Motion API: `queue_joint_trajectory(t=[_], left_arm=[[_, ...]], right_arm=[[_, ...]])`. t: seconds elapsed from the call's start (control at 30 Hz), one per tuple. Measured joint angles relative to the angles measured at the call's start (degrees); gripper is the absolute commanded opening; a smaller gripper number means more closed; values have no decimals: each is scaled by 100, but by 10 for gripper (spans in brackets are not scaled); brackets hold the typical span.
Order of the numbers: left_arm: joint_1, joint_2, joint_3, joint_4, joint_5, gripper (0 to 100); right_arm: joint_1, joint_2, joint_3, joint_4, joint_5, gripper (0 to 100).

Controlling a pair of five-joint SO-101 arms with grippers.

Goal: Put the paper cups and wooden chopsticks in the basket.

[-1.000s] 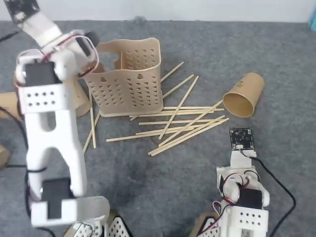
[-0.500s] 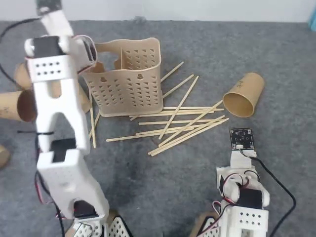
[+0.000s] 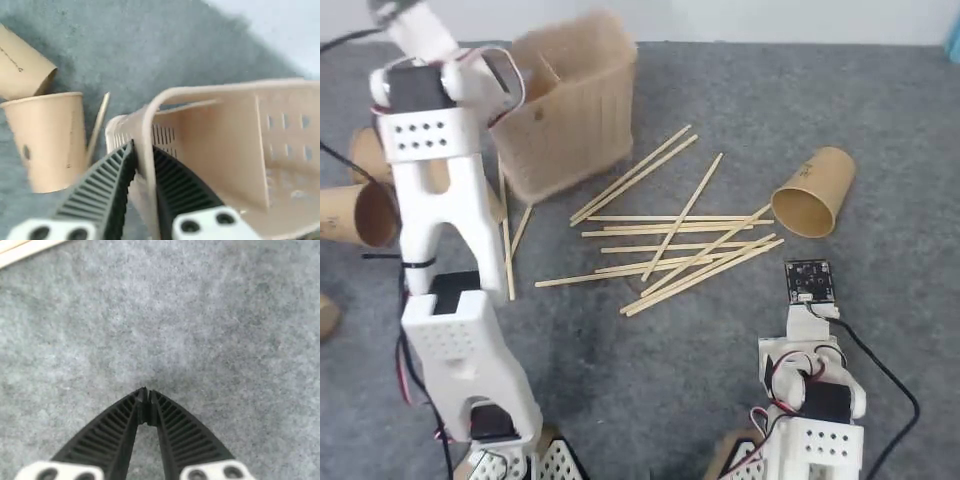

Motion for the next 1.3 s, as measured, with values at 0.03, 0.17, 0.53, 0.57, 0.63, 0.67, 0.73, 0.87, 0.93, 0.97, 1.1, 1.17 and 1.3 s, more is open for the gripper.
queue_joint_trajectory(t=[0.03, 0.17, 0.53, 0.57, 0.63, 0.67, 0.73, 0.87, 0.93, 0.97, 1.1, 1.17, 1.3], left_arm=[[9, 0, -105, 0, 193, 11], [0, 0, -167, -141, 712, 11], [308, 642, 62, -747, 686, 11], [334, 756, 62, -835, 651, 11], [360, 967, 62, -1020, 624, 11], [369, 1055, 62, -1099, 607, 11], [369, 1187, 62, -1257, 492, 11], [466, 1327, 44, -1354, -18, 11], [519, 1371, 44, -1354, -334, 11], [527, 1389, 35, -1354, -440, 11], [563, 1442, 35, -1248, -1125, 11], [598, 1433, 26, -1099, -1618, 11], [651, 1433, -62, -791, -2444, 11]], right_arm=[[0, 0, 0, 0, 0, 13], [0, 0, 0, 0, 0, 13], [0, 0, 0, 0, 0, 13], [0, 0, 0, 0, 0, 13], [0, 0, 0, 0, 0, 13], [0, 0, 0, 0, 0, 13], [0, 0, 0, 0, 0, 13], [0, 0, 0, 0, 0, 13], [0, 0, 0, 0, 0, 13], [0, 0, 0, 0, 0, 13], [0, 0, 0, 0, 0, 13], [0, 0, 0, 0, 0, 13], [0, 0, 0, 0, 0, 13]])
